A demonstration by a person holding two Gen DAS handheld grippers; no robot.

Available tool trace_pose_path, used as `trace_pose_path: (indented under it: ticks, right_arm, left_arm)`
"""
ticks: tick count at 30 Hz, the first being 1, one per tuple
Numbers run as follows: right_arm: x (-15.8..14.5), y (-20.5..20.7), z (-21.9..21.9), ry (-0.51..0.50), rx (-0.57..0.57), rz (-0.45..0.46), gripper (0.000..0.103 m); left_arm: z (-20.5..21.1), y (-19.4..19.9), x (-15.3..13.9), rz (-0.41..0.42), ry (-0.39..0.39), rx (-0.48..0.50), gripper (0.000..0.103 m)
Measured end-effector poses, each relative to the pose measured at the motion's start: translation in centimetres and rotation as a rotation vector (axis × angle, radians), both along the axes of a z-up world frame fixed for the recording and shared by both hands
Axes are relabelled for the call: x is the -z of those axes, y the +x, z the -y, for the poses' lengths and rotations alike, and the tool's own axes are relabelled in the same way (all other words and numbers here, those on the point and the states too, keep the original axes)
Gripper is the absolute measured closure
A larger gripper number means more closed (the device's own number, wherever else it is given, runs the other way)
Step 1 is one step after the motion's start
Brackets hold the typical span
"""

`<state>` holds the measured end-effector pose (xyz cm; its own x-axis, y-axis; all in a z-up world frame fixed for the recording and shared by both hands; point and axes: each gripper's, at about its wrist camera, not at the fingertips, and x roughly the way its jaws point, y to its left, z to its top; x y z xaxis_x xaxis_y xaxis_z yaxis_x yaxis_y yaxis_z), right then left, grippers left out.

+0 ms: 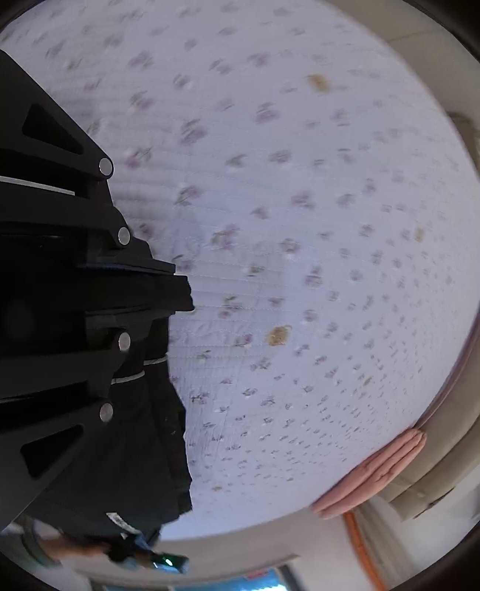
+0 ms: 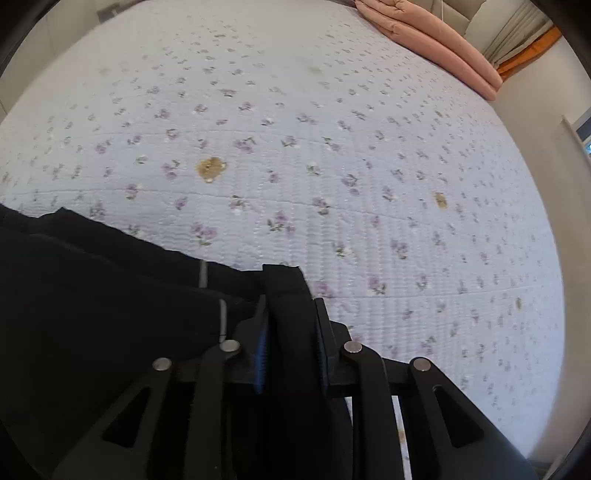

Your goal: Fold large clothes

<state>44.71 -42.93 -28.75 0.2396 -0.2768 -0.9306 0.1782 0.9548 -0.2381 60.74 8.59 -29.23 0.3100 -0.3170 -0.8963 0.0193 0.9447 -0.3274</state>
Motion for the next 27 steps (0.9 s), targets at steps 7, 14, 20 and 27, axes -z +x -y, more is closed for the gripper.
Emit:
trace_pose_path:
  ticks: [7, 14, 20, 27]
  right_arm:
    - [-3.5, -2.3, 3.3, 0.104, 0.098, 0.05, 0.045]
    - [-11.6, -8.6, 0.5, 0.353, 0.159, 0.175, 0.043]
    - [-14.4, -11.2, -9.6, 0.415, -0.079, 0.177, 0.043]
    - [-8.6, -11.2, -14.6, 0.415, -0.114, 0.024, 0.043]
  left_arm:
    - [-6.7, -0.8, -7.5, 0.064, -0.042, -0.135, 0.04]
    - [-2.9, -7.6, -13.0, 0.142, -0.121, -0.014, 0.036]
    - [8.0, -14.3, -11.9, 0.102, -0.268, 0.123, 0.034]
    - [16.3, -18.0, -5.5, 0.047, -0.173, 0.243, 0.035]
